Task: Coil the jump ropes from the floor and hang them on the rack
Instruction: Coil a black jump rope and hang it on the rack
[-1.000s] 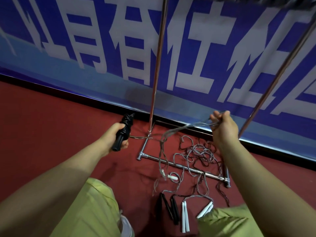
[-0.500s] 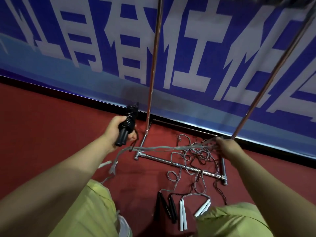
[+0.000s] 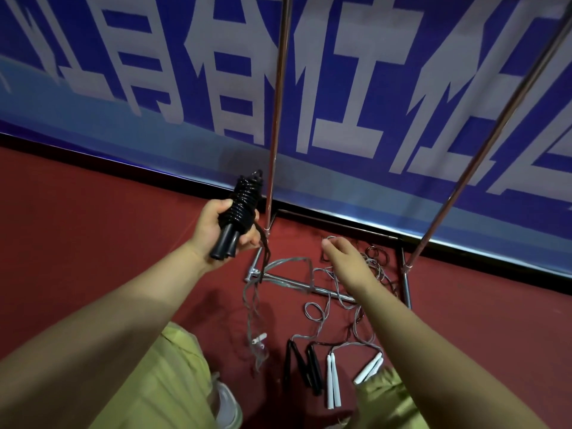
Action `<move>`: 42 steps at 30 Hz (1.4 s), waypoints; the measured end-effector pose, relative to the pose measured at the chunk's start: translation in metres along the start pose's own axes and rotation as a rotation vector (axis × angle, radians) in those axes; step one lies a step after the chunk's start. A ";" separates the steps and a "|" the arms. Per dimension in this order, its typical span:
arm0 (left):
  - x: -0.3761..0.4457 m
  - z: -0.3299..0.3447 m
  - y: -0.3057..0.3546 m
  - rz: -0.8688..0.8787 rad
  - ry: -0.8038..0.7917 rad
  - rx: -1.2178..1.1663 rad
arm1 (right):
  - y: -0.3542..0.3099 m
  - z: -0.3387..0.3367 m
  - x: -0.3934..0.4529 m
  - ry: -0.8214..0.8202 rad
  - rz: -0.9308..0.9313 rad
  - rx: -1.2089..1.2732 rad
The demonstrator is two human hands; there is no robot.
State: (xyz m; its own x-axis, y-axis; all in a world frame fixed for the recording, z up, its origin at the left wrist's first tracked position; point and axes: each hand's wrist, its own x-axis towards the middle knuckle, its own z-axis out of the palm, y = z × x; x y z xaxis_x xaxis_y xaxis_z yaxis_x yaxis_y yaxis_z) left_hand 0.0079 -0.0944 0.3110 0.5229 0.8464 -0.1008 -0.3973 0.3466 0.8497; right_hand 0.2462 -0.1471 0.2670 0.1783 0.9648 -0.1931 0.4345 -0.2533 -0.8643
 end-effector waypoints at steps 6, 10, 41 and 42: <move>0.001 0.007 0.015 0.017 -0.107 -0.067 | 0.035 0.018 0.012 -0.023 0.403 0.491; 0.005 0.006 0.020 0.004 -0.115 -0.062 | 0.020 0.016 0.012 -0.039 0.340 0.692; 0.014 0.028 0.033 0.022 -0.353 -0.235 | -0.061 0.012 -0.050 -0.371 0.019 0.788; 0.014 0.031 0.032 0.020 -0.364 -0.230 | -0.059 0.014 -0.049 -0.327 0.019 0.778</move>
State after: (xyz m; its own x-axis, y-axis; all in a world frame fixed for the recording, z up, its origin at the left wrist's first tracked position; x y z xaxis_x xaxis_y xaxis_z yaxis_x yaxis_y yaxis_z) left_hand 0.0257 -0.0843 0.3525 0.7286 0.6707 0.1389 -0.5467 0.4473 0.7078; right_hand 0.1989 -0.1786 0.3214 -0.1370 0.9631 -0.2318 -0.3190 -0.2644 -0.9101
